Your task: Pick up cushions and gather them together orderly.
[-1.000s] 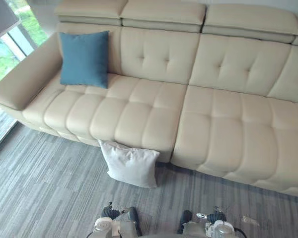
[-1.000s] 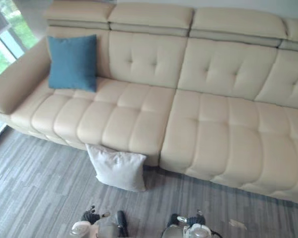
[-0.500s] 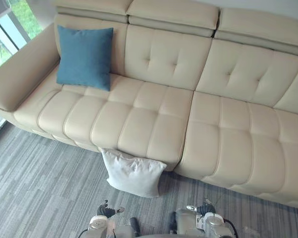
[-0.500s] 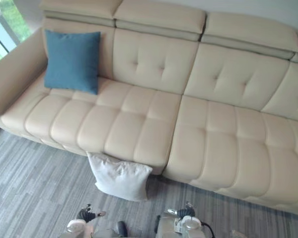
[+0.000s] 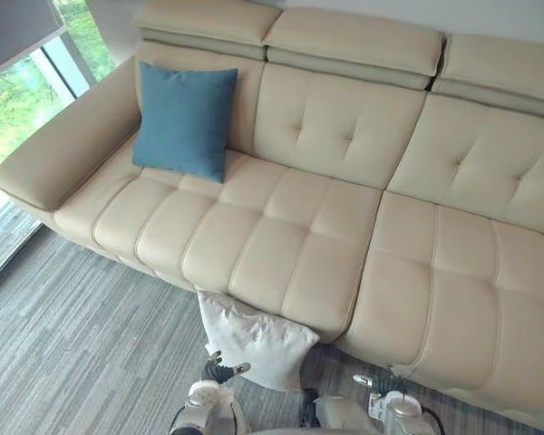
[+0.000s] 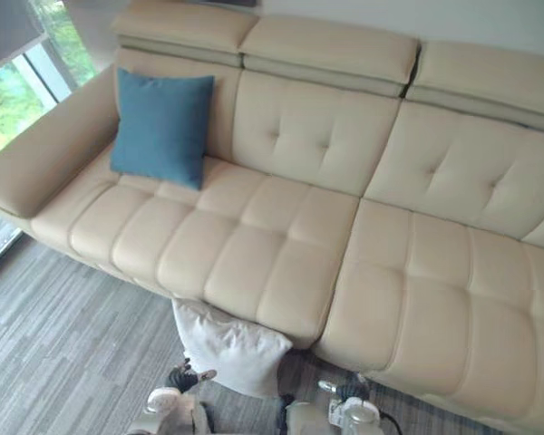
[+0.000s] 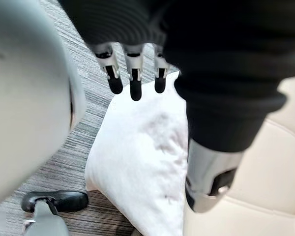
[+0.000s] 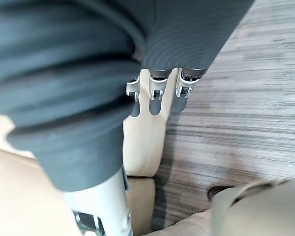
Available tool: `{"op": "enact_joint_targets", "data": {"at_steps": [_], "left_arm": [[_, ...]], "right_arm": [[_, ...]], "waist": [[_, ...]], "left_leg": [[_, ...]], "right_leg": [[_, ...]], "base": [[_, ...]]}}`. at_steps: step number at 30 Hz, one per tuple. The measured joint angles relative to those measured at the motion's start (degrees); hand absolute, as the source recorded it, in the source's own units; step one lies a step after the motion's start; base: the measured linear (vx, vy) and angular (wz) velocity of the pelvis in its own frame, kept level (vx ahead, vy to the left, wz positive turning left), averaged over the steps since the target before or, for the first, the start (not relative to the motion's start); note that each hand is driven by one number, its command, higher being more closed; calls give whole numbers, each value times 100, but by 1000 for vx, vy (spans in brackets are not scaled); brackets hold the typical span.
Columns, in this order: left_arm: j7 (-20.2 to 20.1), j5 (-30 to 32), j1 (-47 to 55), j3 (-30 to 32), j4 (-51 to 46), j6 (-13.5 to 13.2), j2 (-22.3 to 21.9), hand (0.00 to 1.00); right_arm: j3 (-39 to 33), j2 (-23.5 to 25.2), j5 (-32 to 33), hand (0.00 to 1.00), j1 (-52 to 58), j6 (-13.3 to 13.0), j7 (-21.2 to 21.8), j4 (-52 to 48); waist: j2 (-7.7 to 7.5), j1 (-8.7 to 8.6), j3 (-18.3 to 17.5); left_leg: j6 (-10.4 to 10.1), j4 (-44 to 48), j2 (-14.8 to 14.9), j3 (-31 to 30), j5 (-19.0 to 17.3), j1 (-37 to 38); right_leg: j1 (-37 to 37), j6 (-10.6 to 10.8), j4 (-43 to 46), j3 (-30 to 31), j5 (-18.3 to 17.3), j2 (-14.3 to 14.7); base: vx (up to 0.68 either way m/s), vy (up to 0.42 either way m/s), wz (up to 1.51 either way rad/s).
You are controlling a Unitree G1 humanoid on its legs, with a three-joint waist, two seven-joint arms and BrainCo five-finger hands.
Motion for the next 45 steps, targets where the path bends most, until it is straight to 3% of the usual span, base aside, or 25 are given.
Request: {"op": "enact_joint_targets", "data": {"at_steps": [4,10,14,19,23,26,30,34,39,41,45], "left_arm": [[-3,9,45,-319,60,6,184,0],[-9,106,146,-599,296,16,353,0],[-6,115,148,-598,295,8,432,0],[0,119,161,-519,296,0,505,0],[-1,124,166,-432,265,0,519,0],[-9,182,135,-314,263,-2,411,0],[-10,227,22,-196,213,-3,313,0],[-4,206,41,-38,8,-17,252,0],[0,157,37,-85,30,-14,213,0],[-2,160,39,-97,53,-5,226,0],[13,155,58,-142,54,-6,225,0]], "right_arm": [[14,17,-24,0,10,1,9,160],[11,-32,-31,0,-1,8,76,352],[75,-5,-66,0,-63,64,94,383],[346,-7,-143,0,-176,74,119,343],[409,-2,-146,0,-130,25,115,356],[321,-29,-138,0,-128,-26,101,355],[231,-66,-125,0,-138,-32,78,276],[229,67,-126,0,-56,-18,53,91],[209,92,-130,0,-34,-9,50,-4],[154,87,-132,0,-30,-8,48,-1],[58,-9,-133,0,-55,-7,-9,34]], "waist": [[-102,-25,-102],[-10,-81,-354],[-118,-73,-319],[-207,-103,-260],[-296,-88,-224],[-235,-101,-198],[-153,-72,-65],[-178,9,-52],[-157,31,-72],[-155,31,-78],[-76,27,-102]], "left_leg": [[10,-267,-374,27,4,224],[202,-734,-837,173,126,493],[292,-839,-959,377,154,503],[455,-1050,-991,1026,215,574],[446,-1088,-974,1082,222,802],[399,-1006,-919,927,231,630],[142,102,-633,749,-100,92],[131,772,-479,614,-118,-191],[151,-124,-596,465,-111,77],[258,-435,-681,500,-22,244],[280,-527,-841,560,-7,307]], "right_leg": [[282,331,-408,67,223,-315],[336,600,-639,188,392,-681],[209,695,-774,424,561,-749],[-194,428,-693,85,1001,-764],[-27,353,-589,-69,762,-579],[-50,291,-677,-195,745,-547],[-51,272,-476,-382,601,-538],[-73,284,-280,-358,479,-588],[-310,276,-349,-213,574,-468],[-305,283,-387,-138,617,-466],[-429,312,-227,3,597,-534]], "base": [[43,242,1],[22,140,-6],[-17,103,-26],[-72,74,-68],[-57,-17,-13],[-32,-59,19],[1,-37,26],[3,-5,1],[4,-5,-14],[24,14,-17],[14,37,-15]]}}
